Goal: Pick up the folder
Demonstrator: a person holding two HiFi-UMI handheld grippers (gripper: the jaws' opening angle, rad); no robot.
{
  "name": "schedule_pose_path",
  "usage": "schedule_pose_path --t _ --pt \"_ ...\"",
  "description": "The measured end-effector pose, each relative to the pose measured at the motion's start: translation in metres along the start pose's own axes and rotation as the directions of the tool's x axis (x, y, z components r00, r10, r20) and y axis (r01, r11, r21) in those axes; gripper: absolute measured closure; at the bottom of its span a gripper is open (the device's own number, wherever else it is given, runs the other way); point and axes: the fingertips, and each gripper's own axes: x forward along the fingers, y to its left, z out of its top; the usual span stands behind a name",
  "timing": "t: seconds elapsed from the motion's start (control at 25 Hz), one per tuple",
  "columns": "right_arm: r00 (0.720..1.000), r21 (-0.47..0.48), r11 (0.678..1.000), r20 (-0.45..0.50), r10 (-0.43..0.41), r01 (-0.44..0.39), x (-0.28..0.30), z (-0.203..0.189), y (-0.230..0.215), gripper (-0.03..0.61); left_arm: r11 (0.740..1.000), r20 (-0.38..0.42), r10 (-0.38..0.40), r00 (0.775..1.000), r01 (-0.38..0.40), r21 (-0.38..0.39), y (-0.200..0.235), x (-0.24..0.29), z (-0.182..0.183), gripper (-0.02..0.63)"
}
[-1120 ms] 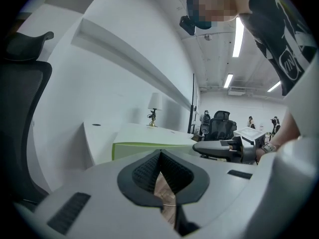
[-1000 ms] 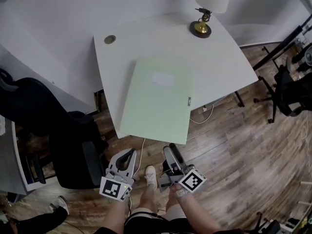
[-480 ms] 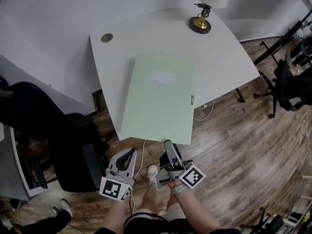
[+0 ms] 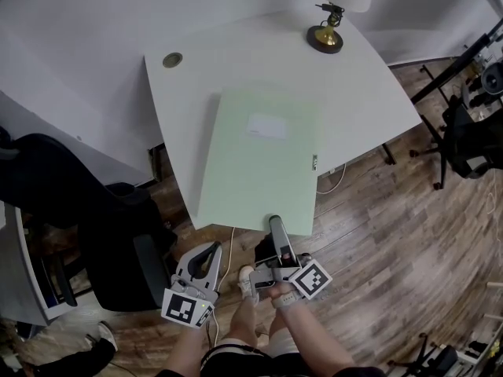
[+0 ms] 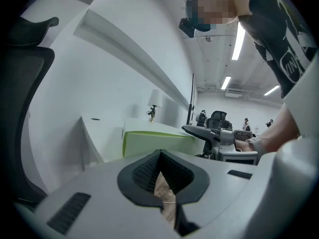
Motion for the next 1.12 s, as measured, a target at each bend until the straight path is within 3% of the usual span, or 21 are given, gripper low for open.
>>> schedule_pose_path --t 0.56,0.8,0.92,1.12 --pt "0.997 0.056 0.998 0.078 -0.012 0.008 0.015 0.005 -0.006 0.209 1.0 0.019 0.005 1.0 -0.005 -0.015 0.005 -0.005 0.006 0.601" --pt "0.998 0.073 0.997 0.061 -0.019 0.014 0.019 0.007 -0.009 0.21 1.0 0.014 0.004 1.0 -0.003 -0.021 0.001 -0.009 0.004 0.601" --pt "0.998 0.086 0.996 0.048 -0.034 0.029 0.019 0.007 -0.013 0.256 1.0 0.011 0.013 1.0 -0.013 -0.026 0.001 -0.012 0.003 0.601" --pt "0.999 0.083 0.996 0.036 -0.036 0.033 0.018 0.011 -0.014 0.274 0.999 0.014 0.027 1.0 -0.027 -0.025 0.0 -0.012 0.007 0.601"
